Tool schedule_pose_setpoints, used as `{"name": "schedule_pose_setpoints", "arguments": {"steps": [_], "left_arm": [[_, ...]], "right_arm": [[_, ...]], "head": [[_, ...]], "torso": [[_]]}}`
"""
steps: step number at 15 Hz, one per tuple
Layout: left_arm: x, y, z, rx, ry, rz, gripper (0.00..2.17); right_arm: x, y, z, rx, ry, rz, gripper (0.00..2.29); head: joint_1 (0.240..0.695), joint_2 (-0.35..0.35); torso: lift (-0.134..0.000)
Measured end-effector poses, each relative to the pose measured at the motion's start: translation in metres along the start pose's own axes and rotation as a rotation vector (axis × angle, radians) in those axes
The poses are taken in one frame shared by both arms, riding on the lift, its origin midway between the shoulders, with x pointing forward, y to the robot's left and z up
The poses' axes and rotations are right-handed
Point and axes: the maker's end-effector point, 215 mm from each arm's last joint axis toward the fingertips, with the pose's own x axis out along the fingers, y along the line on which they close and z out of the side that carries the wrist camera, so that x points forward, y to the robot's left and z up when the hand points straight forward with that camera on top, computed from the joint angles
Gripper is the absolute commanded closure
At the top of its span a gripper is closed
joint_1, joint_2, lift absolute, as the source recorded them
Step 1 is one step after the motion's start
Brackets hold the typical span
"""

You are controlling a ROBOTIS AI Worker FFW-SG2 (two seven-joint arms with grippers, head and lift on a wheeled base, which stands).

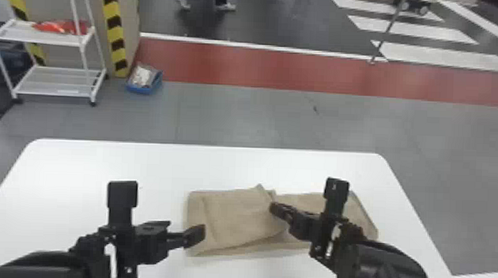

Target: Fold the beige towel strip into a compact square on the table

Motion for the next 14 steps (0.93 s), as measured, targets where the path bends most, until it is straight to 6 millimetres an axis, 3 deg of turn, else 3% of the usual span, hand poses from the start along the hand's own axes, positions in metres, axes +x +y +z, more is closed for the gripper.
{"name": "schedule_pose_setpoints", "arguments": {"steps": [6, 10, 14], "left_arm": [[-0.001, 0.005, -0.002, -0.007, 0.004, 0.011, 0.02], [0.001, 0.001, -0.003, -0.003, 0.008, 0.010, 0.02], [0.002, 0.000, -0.005, -0.004, 0.011, 0.009, 0.02]], "right_arm": [[-0.012, -0.002, -0.001, 0.031, -0.002, 0.014, 1.42], [-0.036, -0.007, 0.012, 0.045, -0.051, 0.013, 1.42], [-0.038, -0.038, 0.012, 0.021, -0.053, -0.055, 1.41]], "head": [[0.695, -0.185], [0.695, -0.210], [0.695, -0.246]], "torso": [[0.000], [0.000], [0.000]]}}
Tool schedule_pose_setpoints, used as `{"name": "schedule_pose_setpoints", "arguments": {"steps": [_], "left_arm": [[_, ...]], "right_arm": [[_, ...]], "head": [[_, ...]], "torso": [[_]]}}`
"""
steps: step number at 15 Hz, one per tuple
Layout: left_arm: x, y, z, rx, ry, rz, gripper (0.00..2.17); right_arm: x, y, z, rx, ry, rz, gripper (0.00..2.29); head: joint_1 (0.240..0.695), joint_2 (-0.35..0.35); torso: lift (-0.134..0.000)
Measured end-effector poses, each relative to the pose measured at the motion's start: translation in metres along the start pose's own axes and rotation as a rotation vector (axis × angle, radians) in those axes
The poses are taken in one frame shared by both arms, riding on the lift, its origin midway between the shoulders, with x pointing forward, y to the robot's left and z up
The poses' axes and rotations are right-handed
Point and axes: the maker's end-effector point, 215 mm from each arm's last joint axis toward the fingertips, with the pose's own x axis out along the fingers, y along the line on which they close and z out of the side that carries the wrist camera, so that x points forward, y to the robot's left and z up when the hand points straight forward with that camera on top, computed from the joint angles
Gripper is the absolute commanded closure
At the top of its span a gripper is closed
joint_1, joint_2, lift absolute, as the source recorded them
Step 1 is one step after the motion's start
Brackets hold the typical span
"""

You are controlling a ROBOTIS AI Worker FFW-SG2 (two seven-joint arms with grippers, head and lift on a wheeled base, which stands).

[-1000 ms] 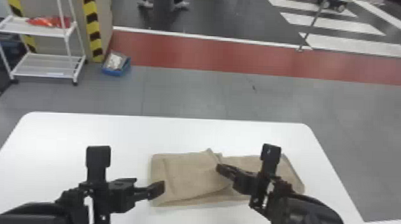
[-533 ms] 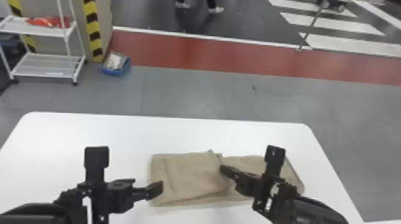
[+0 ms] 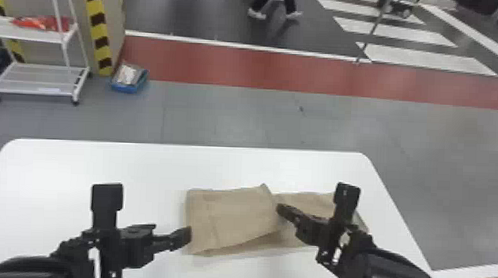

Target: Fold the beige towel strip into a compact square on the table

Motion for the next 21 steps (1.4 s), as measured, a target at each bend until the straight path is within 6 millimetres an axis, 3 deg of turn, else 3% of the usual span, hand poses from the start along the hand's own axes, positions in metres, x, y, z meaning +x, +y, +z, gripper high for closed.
{"name": "schedule_pose_setpoints", "arguments": {"steps": [4, 6, 9, 15, 21], "left_arm": [[0.000, 0.002, -0.001, 0.003, 0.002, 0.008, 0.02], [-0.001, 0.002, 0.000, 0.004, 0.003, 0.009, 0.02], [-0.002, 0.002, 0.000, 0.006, 0.004, 0.010, 0.02], [0.000, 0.002, 0.001, 0.006, 0.003, 0.014, 0.02], [0.000, 0.003, 0.001, 0.003, 0.003, 0.013, 0.02]], "right_arm": [[0.019, -0.026, -0.011, -0.032, 0.046, -0.087, 1.40], [0.024, -0.028, -0.019, -0.038, 0.080, -0.107, 1.07], [0.022, -0.029, -0.026, -0.036, 0.098, -0.128, 0.80], [0.016, -0.021, -0.006, -0.044, 0.071, -0.124, 0.80], [0.030, -0.013, 0.006, -0.053, 0.087, -0.116, 0.80]], "head": [[0.695, -0.259], [0.695, -0.256], [0.695, -0.256], [0.695, -0.255], [0.695, -0.241]], "torso": [[0.000], [0.000], [0.000], [0.000], [0.000]]}}
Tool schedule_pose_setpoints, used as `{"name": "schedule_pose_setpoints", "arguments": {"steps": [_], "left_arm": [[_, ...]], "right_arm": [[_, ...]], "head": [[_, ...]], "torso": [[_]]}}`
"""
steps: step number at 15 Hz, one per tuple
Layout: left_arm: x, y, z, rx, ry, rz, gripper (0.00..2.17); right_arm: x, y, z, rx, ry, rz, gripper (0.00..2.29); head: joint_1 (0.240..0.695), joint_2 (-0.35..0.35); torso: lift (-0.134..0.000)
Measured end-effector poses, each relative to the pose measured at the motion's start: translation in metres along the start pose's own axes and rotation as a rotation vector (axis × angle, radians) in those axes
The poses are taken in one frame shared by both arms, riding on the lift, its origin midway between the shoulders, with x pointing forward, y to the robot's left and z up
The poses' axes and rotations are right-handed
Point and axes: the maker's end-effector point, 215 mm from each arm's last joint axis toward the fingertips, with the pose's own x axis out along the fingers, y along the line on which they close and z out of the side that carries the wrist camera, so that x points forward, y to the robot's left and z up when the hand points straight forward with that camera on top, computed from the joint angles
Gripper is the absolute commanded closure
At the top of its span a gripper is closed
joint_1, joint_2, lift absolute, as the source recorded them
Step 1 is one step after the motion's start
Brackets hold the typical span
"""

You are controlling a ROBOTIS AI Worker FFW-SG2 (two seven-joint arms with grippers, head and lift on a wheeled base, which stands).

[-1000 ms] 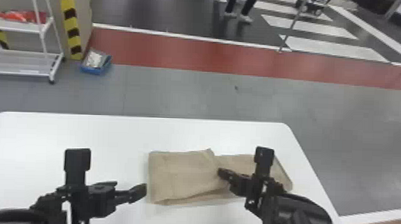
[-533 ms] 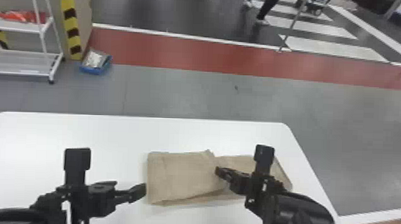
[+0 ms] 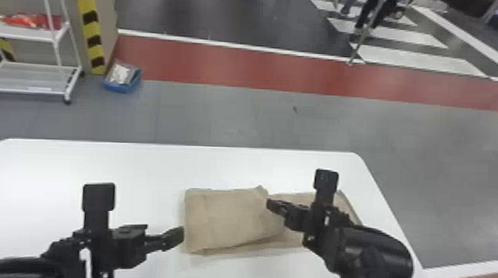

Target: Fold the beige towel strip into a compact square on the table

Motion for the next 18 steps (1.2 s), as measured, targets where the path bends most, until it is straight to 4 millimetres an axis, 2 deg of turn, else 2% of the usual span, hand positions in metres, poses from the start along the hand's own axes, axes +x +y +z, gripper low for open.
{"name": "schedule_pose_setpoints", "arguments": {"steps": [2, 3, 4, 10, 13, 15, 18], "left_arm": [[0.000, 0.000, 0.000, 0.000, 0.000, -0.001, 0.02], [0.000, 0.000, 0.000, 0.000, 0.000, -0.001, 0.02], [0.000, 0.000, 0.000, 0.000, 0.000, 0.000, 0.02], [0.000, 0.000, -0.001, -0.002, 0.001, 0.000, 0.02], [0.000, 0.001, -0.002, -0.004, 0.003, 0.001, 0.02], [-0.001, 0.001, -0.002, -0.003, 0.001, 0.001, 0.02], [-0.002, 0.001, -0.001, -0.001, 0.000, 0.001, 0.02]], "right_arm": [[0.002, 0.001, -0.005, 0.001, 0.019, 0.001, 0.71], [0.002, 0.001, -0.009, 0.004, 0.030, 0.000, 0.40], [0.001, 0.001, -0.014, 0.008, 0.043, 0.000, 0.37], [0.002, -0.003, -0.017, 0.004, 0.058, -0.009, 0.38], [0.005, -0.003, -0.016, 0.001, 0.061, -0.011, 0.47], [0.006, -0.002, -0.015, -0.002, 0.063, -0.011, 0.62], [0.006, -0.002, -0.018, 0.002, 0.077, -0.009, 0.62]], "head": [[0.695, -0.239], [0.695, -0.238], [0.695, -0.238], [0.695, -0.242], [0.695, -0.241], [0.695, -0.239], [0.695, -0.238]], "torso": [[0.000], [0.000], [0.000], [0.000], [0.000], [0.000], [0.000]]}}
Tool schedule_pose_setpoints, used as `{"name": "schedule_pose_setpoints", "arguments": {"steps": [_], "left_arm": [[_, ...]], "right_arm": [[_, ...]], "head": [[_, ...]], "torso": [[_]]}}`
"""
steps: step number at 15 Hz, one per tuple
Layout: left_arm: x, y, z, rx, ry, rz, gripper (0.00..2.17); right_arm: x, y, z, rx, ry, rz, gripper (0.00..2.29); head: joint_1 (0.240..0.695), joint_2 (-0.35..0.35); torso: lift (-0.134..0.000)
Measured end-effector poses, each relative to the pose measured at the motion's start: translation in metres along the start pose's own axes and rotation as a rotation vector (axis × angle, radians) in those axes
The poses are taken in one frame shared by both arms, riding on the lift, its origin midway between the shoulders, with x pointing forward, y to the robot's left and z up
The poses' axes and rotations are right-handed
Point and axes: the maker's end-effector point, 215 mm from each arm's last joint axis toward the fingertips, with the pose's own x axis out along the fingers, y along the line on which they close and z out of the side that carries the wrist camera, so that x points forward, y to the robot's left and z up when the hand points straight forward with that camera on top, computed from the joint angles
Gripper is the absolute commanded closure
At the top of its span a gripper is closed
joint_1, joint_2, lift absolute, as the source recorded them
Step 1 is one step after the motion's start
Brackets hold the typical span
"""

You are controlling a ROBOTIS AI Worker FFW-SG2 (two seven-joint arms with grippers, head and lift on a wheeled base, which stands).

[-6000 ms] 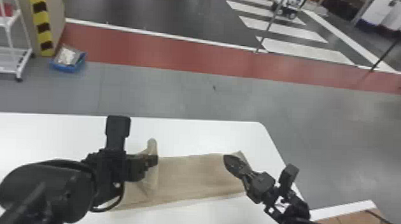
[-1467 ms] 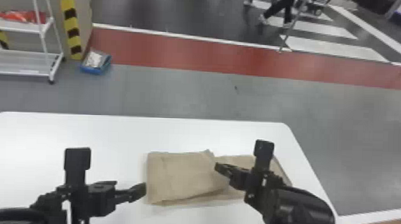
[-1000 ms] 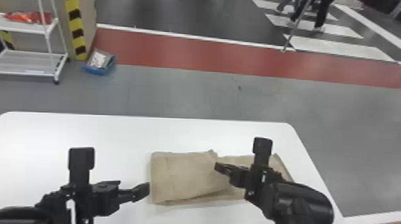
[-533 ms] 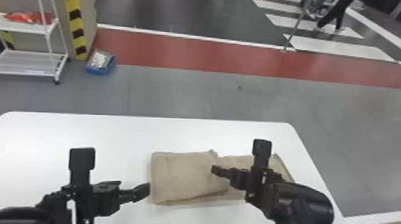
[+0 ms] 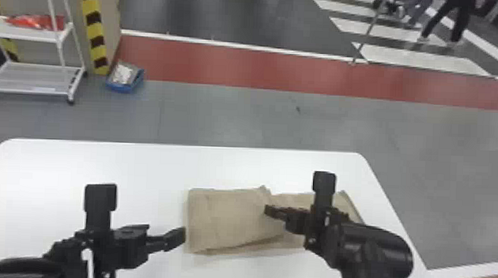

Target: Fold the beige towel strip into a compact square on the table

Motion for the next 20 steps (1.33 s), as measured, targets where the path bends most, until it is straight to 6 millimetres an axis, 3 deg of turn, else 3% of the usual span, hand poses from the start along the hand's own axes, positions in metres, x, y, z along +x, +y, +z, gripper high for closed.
{"name": "schedule_pose_setpoints", "arguments": {"steps": [4, 9, 14, 18, 20], "left_arm": [[-0.002, 0.001, -0.001, -0.001, 0.000, 0.001, 0.02], [-0.002, 0.000, -0.003, -0.001, 0.001, 0.001, 0.02], [-0.003, 0.001, -0.005, -0.005, 0.002, 0.003, 0.02], [-0.005, 0.001, -0.002, -0.004, -0.005, 0.003, 0.02], [-0.007, 0.001, -0.001, -0.006, -0.010, 0.002, 0.02]], "right_arm": [[0.000, 0.001, -0.003, 0.002, 0.015, 0.002, 0.62], [0.002, 0.004, -0.007, 0.005, 0.026, 0.018, 1.21], [-0.002, 0.011, -0.016, 0.039, 0.040, 0.052, 1.21], [-0.012, 0.045, -0.019, 0.030, 0.043, 0.103, 1.21], [-0.015, 0.050, -0.020, 0.007, 0.040, 0.078, 1.19]], "head": [[0.695, -0.236], [0.695, -0.233], [0.695, -0.228], [0.695, -0.194], [0.695, -0.186]], "torso": [[0.000], [0.000], [0.000], [0.000], [0.000]]}}
